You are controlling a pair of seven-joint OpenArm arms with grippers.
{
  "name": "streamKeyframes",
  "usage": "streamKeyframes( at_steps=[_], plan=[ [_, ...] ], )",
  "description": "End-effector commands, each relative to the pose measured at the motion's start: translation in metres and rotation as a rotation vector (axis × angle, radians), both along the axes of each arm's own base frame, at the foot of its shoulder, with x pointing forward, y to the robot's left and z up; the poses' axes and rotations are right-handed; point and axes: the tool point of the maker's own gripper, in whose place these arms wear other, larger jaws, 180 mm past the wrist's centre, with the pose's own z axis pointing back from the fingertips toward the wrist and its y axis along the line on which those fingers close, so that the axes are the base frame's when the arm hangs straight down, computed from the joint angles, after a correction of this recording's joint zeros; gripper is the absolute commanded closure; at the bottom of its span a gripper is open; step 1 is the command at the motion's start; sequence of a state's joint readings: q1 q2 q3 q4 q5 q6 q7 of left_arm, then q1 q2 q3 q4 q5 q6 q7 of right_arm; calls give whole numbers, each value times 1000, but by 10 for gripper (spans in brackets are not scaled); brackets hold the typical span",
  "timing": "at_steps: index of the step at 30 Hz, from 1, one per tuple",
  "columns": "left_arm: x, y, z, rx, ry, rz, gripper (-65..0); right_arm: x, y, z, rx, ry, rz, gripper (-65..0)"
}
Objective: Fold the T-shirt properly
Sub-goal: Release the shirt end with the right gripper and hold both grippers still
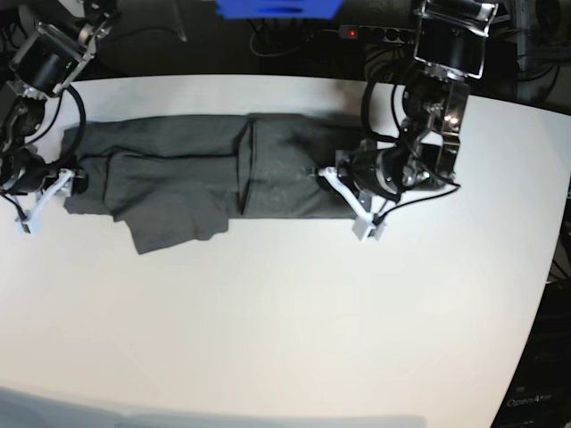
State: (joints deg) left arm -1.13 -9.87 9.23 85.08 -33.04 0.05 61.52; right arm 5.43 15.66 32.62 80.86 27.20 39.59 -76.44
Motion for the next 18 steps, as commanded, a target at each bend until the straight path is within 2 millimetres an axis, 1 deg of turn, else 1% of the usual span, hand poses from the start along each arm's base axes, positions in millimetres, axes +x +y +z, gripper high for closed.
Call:
streamKeyframes(
  at_steps=[1, 5, 8, 11, 15, 18],
  plan=[
    [-5, 14, -7, 66, 29, 3, -24, 9, -8, 12, -26, -38, 11, -387],
    [-5, 14, -7, 66, 29, 3, -24, 12, -4, 10, -22, -48, 22, -387],
    [-5, 14, -7, 66, 30, 5, -24, 8, -2, -2, 13, -30, 9, -387],
    [-5, 14, -7, 66, 30, 5, -24, 6, -5, -9, 29, -26, -5, -387],
    [-5, 14, -7, 66, 30, 5, -24, 4, -6, -14, 43, -18, -13, -387],
    [-5, 14, -7, 66, 30, 5, -24, 4, -6, -15, 46, -19, -15, -387]
  ],
)
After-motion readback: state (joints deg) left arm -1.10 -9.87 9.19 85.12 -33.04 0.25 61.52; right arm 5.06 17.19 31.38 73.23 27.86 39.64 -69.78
